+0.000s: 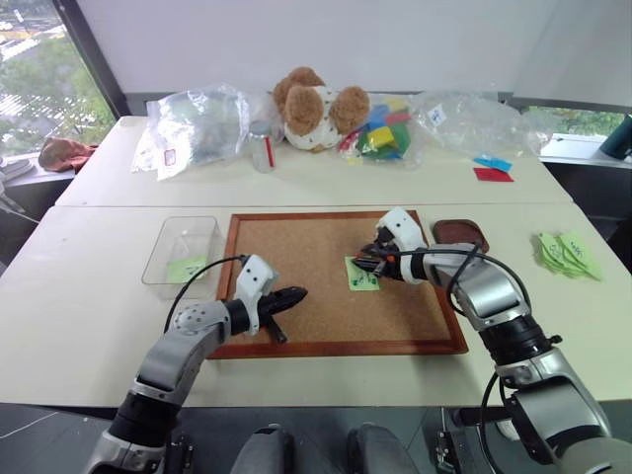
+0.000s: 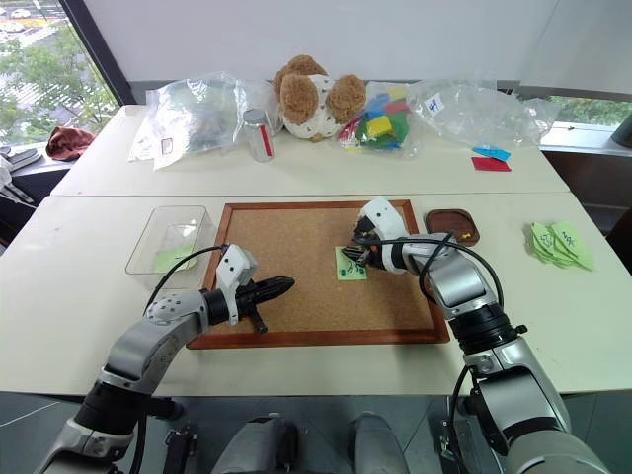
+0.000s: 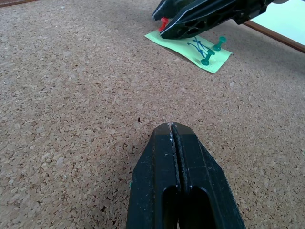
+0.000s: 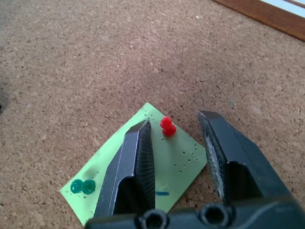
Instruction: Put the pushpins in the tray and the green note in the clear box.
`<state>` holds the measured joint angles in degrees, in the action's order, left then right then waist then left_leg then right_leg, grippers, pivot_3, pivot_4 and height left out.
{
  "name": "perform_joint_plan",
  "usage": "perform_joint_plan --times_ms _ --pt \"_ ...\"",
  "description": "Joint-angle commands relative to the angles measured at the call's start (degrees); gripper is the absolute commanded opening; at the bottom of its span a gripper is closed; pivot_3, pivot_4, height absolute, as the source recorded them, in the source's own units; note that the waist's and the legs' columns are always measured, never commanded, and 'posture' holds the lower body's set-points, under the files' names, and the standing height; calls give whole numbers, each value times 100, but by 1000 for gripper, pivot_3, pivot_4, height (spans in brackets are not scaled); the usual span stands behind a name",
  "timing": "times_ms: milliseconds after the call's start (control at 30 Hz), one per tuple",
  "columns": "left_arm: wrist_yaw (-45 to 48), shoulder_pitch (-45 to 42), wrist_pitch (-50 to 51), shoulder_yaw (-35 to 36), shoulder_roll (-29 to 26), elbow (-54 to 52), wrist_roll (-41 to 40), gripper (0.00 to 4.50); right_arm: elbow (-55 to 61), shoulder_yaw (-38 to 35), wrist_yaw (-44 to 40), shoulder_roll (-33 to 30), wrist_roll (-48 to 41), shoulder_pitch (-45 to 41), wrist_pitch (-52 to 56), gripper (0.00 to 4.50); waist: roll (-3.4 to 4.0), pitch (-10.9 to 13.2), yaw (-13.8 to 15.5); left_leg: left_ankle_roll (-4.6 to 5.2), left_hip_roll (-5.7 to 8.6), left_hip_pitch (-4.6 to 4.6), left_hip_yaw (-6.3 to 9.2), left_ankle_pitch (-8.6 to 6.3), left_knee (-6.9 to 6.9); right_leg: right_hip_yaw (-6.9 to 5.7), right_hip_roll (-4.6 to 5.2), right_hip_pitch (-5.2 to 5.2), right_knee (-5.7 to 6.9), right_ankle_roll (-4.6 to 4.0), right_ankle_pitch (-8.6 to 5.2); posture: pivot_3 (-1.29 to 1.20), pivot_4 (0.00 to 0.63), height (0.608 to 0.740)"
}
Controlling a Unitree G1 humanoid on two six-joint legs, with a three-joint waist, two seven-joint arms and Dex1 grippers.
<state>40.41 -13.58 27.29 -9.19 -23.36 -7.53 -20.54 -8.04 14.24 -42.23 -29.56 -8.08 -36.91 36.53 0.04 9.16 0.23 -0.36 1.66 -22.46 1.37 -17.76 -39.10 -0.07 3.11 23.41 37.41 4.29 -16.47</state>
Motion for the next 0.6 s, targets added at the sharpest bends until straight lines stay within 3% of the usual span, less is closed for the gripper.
perform_joint_plan --times_ms 33,600 --pt "-25 92 37 64 0 -74 22 0 152 -148 -61 50 -26 -90 -56 52 1 -1 -1 0 0 0 0 0 0 0 0 0 0 0 0 0 150 740" --pt "14 156 47 -71 -1 120 149 0 1345 -983 -13 -334 -505 -190 789 52 1 -2 2 27 0 2 1 -15 3 0 1 -1 1 0 0 0 150 740"
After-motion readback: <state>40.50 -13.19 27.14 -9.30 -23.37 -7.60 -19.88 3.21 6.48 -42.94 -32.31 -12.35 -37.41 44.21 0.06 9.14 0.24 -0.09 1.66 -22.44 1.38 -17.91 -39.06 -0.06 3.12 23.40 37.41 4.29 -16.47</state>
